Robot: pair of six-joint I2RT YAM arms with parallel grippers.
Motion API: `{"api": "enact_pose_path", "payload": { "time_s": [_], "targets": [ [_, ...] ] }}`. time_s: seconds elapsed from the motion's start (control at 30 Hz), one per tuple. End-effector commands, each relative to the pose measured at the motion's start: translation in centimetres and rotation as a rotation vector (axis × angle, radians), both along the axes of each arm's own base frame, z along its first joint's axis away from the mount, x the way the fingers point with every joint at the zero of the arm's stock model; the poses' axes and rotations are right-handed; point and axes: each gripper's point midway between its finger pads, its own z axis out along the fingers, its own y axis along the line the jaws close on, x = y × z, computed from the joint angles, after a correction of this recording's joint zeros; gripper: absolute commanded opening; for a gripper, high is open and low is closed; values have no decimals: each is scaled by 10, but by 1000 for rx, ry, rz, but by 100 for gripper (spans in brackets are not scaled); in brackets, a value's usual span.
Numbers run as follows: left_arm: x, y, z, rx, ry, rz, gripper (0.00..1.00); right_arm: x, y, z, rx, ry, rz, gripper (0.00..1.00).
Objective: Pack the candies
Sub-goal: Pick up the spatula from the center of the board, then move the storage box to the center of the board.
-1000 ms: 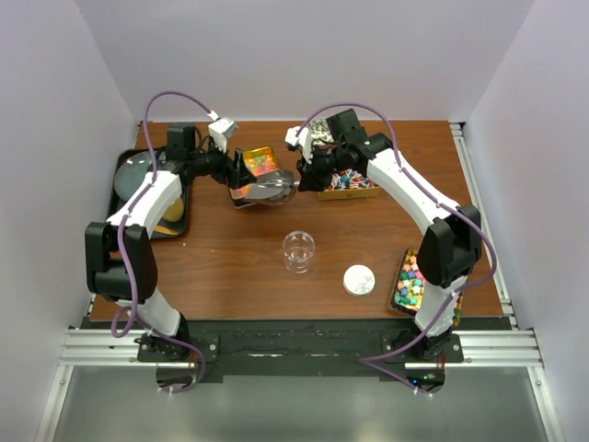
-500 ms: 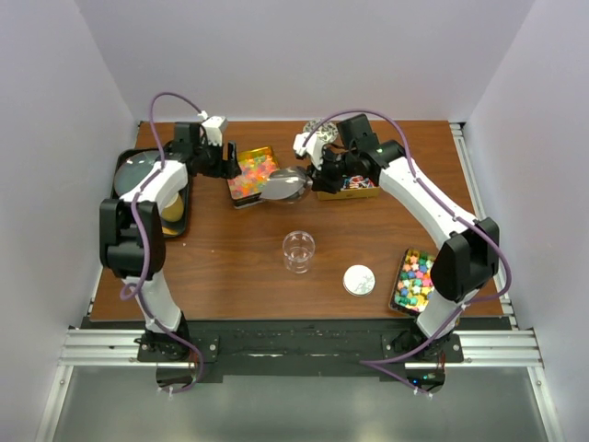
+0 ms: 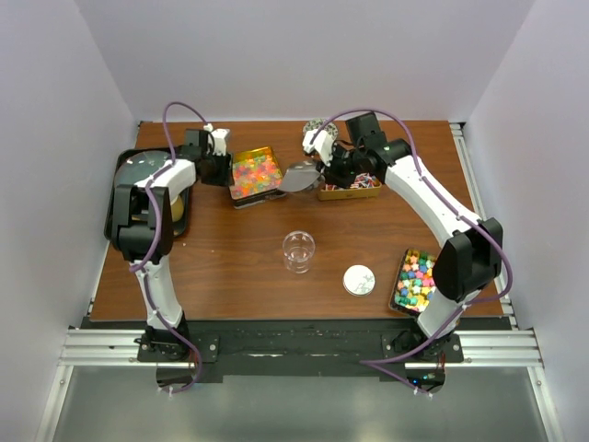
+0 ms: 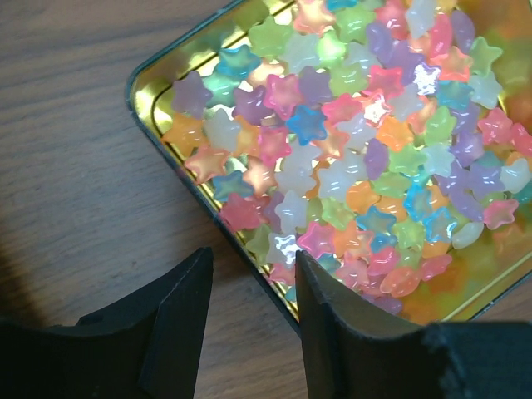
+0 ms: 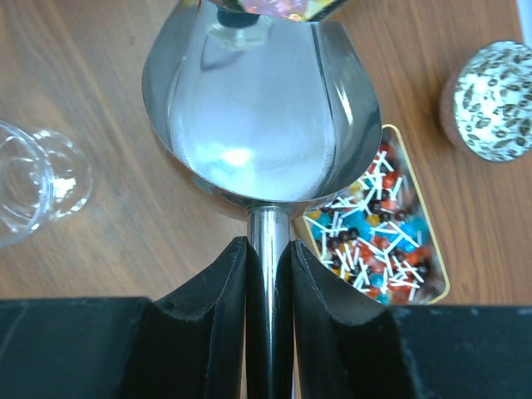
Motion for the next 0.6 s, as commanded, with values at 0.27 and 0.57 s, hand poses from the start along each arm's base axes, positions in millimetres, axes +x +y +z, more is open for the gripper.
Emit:
{"api": "enact_pose_path", "payload": {
  "time_s": [0.27,0.57],
  "targets": [
    [-40,-48,6,-26,-11,-210,40,28,12,47,8,-136,88,0],
    [-77,-75,8,-63,-1,-279,42,19,15,39,-104,-106,315,0]
  ]
}}
